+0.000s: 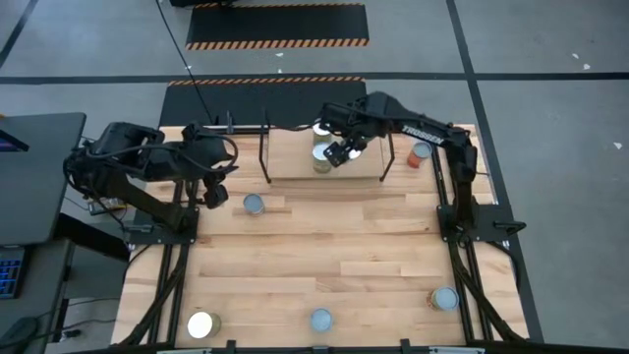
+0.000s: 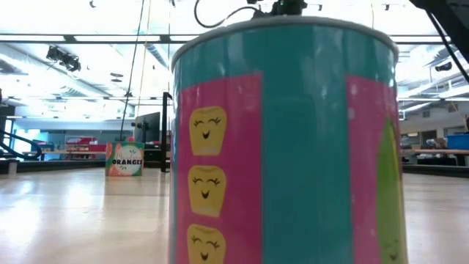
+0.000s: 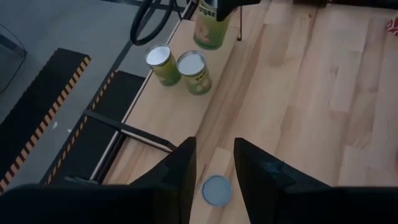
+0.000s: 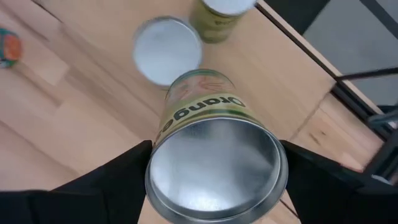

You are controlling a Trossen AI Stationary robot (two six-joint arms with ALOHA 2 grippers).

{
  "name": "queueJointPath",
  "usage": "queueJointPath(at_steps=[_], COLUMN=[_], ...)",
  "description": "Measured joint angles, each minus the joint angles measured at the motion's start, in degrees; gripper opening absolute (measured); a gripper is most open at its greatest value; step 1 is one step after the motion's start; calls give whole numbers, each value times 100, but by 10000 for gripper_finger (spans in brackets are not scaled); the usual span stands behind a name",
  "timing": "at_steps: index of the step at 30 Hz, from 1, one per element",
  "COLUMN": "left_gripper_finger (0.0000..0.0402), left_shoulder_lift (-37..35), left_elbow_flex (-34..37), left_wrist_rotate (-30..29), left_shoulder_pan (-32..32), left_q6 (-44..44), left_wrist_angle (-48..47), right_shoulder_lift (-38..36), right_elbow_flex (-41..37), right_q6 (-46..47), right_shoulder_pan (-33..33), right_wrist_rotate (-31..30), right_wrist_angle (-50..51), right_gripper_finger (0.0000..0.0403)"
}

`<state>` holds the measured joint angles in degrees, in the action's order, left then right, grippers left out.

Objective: Pick and place cans onto a shelf
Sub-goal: Put the top large canned oranges on the shelf

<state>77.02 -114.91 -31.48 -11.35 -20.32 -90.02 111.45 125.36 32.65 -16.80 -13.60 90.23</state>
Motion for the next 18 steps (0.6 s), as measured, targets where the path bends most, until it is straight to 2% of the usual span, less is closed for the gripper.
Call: queueJointPath(at_steps=[7, 14, 18], left_gripper_finger=[114, 114, 114], left_shoulder_lift=[6, 6, 6], left_elbow_flex=[0, 0, 2], left_wrist_rotate=[-208, -377, -494], left_shoulder_pan=[0, 0, 1], left_q6=[4, 18, 17], left_wrist_angle=[0, 0, 0], right_shoulder_lift=[-12, 10, 10], right_elbow_flex=[-372, -1208, -1569], right_q6=[-31, -149, -251], right_shoulder_pan=[-259, -579, -767], right_wrist_rotate=[17, 2, 135], right_wrist_angle=[-19, -77, -464], right_gripper_finger=[325, 326, 326])
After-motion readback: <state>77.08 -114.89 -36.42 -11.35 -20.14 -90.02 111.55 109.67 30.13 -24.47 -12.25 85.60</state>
